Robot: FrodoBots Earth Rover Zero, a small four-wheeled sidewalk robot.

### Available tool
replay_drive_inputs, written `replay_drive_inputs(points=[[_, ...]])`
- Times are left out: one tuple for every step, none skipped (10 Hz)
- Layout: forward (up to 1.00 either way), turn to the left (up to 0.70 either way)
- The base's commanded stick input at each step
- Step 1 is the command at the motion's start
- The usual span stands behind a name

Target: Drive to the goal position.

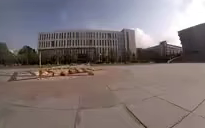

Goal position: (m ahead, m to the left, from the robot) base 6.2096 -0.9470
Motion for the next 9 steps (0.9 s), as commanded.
replay_drive_inputs(points=[[1.0, 0.04], [1.0, -0.02], [1.0, -0.11], [1.0, -0.2], [1.0, -0.2], [1.0, -0.2], [1.0, -0.2], [1.0, -0.21], [1.0, -0.2]])
